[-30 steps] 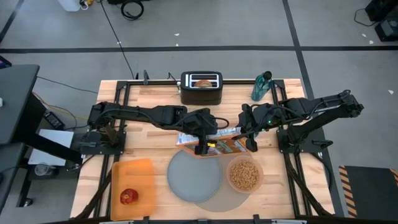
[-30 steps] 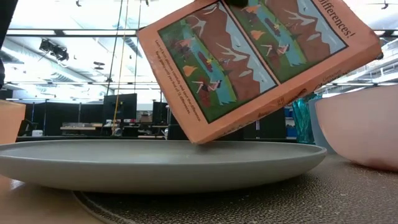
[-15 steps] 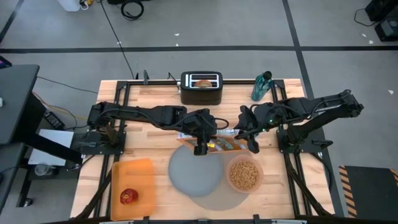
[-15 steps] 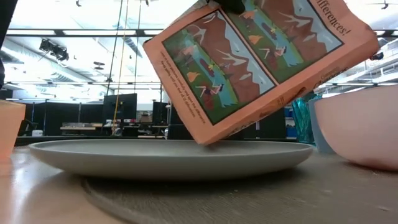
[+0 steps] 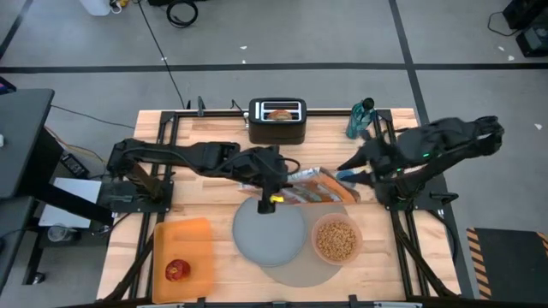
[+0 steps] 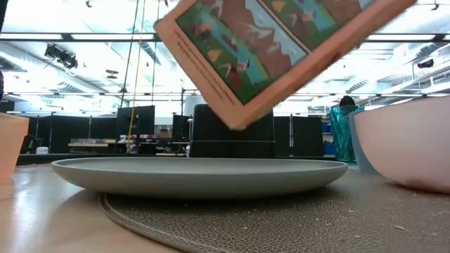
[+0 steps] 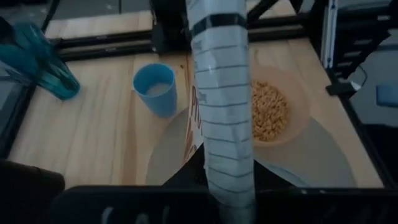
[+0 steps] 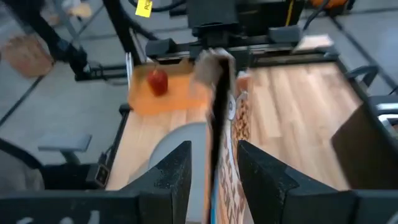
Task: Arrange a breakfast setting
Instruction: Pour cereal into the orange bowl
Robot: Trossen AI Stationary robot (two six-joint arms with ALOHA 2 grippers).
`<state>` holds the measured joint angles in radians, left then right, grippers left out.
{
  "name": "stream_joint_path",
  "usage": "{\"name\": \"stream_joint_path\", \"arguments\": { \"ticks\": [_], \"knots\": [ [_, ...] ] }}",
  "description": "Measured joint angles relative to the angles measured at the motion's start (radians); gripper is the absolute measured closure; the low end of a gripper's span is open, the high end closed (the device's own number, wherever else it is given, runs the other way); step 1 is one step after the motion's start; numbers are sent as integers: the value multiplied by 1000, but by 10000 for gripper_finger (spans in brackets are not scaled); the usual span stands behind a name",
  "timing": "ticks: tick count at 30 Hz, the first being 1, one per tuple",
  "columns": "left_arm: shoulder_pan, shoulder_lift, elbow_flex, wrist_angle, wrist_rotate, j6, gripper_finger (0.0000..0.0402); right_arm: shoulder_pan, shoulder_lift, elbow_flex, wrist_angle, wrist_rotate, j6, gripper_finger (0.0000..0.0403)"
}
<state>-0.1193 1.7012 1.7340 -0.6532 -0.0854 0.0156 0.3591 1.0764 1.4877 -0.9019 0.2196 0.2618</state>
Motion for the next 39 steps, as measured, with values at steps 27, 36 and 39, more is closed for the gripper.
{"name": "stream_joint_path", "arguments": {
  "ticks": [27,36,39],
  "knots": [
    [-69,-689,-798,494,-650,10,389,341,-119,-244,-8,414,233,268],
    [-139,-936,-1027,524,-909,-59,388,345,-119,-291,3,427,245,268],
    [-156,-987,-1100,545,-975,-71,387,345,-119,-305,4,435,261,268]
  ]
}}
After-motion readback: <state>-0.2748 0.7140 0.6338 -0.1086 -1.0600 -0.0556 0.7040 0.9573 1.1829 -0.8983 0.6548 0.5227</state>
